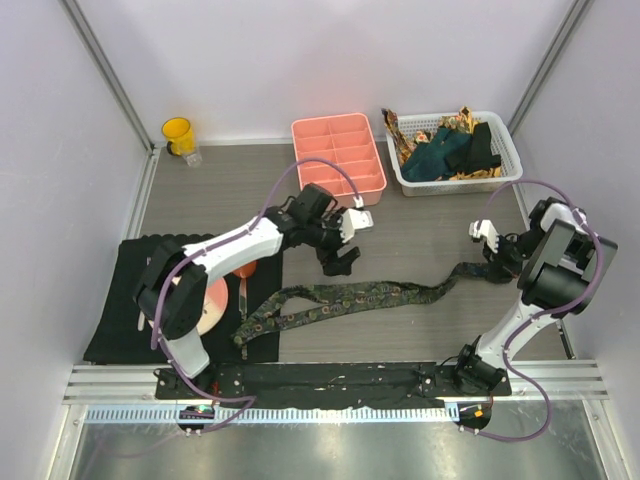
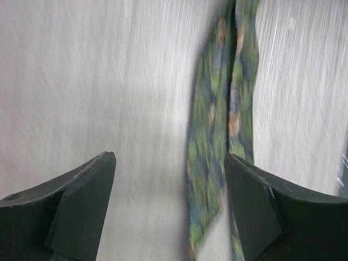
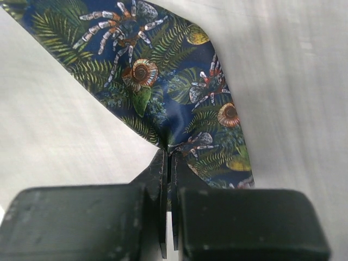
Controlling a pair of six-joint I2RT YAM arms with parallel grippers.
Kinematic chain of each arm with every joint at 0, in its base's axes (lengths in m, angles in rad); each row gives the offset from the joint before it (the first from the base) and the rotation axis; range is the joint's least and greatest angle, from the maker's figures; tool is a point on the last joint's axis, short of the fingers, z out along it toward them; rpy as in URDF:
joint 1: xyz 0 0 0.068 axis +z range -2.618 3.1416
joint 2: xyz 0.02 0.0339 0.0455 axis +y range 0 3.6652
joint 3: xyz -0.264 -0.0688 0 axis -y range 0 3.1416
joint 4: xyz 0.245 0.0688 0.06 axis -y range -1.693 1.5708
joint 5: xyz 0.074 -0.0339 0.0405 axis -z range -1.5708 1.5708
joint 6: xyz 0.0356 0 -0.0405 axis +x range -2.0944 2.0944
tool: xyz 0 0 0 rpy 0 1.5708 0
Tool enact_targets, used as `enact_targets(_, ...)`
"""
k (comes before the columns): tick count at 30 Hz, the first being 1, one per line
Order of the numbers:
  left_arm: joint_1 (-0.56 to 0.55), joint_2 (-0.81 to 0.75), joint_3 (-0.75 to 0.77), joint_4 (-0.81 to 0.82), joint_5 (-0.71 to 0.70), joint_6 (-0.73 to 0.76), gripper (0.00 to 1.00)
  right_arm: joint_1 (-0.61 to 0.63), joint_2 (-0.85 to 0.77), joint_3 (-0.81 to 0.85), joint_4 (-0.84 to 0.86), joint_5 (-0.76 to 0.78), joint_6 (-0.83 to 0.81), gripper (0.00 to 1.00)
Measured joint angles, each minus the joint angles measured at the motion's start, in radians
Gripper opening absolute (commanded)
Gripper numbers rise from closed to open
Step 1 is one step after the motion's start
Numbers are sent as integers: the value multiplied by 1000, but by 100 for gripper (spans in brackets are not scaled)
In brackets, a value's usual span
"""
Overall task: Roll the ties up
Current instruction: Flatten out the tie at the center of the board.
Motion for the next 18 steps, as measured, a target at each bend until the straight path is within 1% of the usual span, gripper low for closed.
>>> enact_targets(4,-110,17,13,173,-33,56,88,-6,-49,5,-120,-9,32,1)
enact_targets(7,-203,108,78,286,-41,74,88,-10,-78,16,-164,-22,60,1)
enact_targets(10,-268,215,158,383,-35,70,88,-12,-98,11,-177,-23,103,1)
enact_targets(11,-289,247,177,415,-30,68,90,-12,-108,3,-179,-20,117,1)
enact_targets(14,-339,305,190,499,-17,63,93,-12,-129,-33,-190,-5,162,1)
enact_targets(18,-393,348,192,587,-26,40,93,-13,-131,-75,-196,8,222,1)
